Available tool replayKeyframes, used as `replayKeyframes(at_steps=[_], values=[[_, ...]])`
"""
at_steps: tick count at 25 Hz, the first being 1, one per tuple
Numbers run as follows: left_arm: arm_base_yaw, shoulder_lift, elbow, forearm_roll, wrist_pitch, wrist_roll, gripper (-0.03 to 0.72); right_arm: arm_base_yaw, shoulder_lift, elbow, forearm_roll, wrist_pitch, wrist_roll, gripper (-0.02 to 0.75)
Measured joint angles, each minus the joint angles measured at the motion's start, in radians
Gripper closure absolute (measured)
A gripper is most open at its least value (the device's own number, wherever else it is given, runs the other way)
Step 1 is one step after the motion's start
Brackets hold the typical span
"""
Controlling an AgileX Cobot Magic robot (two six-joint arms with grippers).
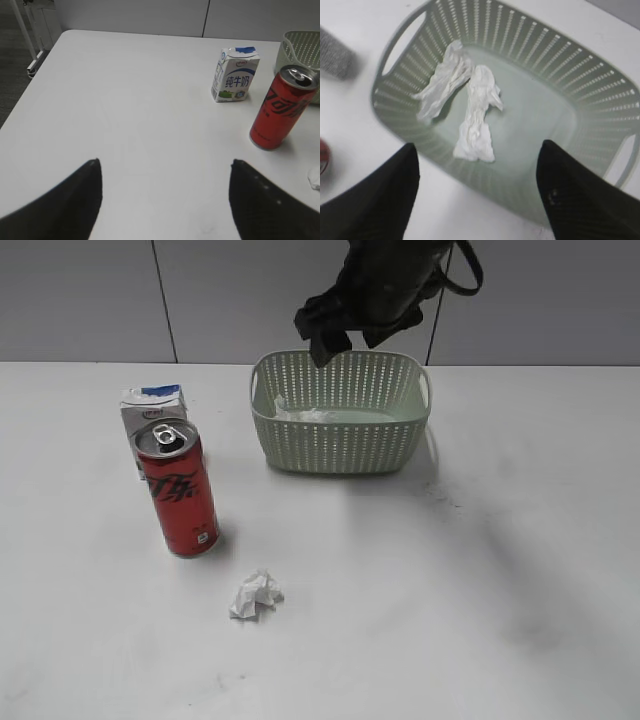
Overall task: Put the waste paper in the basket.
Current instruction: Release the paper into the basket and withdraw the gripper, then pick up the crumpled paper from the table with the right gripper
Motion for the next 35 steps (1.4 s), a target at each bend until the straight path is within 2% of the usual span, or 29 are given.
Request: replayKeyframes(at_steps=[4,7,11,15,19,22,24,25,28,35], values=[[0.000,0.000,0.000,0.000,0.000,0.000,0.101,0.002,-0.058,-0.019,0.131,0.183,-0.149,0.219],[0.000,0.000,0.000,0.000,0.000,0.000,0.101,0.021,-0.084,-0.011,0.172,0.334,-0.194,0.248],[0.000,0.000,0.000,-0.001,0.000,0.000,0.101,0.102,-0.117,0.088,0.200,0.359,-0.206,0.272],[0.000,0.000,0.000,-0.001,0.000,0.000,0.101,0.262,-0.121,0.226,0.169,0.286,-0.210,0.283],[0.000,0.000,0.000,-0.001,0.000,0.000,0.101,0.385,-0.103,0.303,0.110,0.100,-0.137,0.279],[0.000,0.000,0.000,-0.001,0.000,0.000,0.101,0.399,-0.076,0.307,0.085,0.001,-0.059,0.201],[0.000,0.000,0.000,-0.001,0.000,0.000,0.101,0.398,-0.048,0.307,0.035,-0.018,-0.008,0.113],[0.000,0.000,0.000,-0.001,0.000,0.000,0.101,0.395,-0.034,0.307,0.005,-0.017,0.009,0.094],[0.000,0.000,0.000,-0.001,0.000,0.000,0.101,0.395,0.020,0.308,-0.019,-0.010,0.033,0.075],[0.000,0.000,0.000,-0.001,0.000,0.000,0.101,0.395,0.118,0.308,-0.024,-0.011,0.038,0.083]])
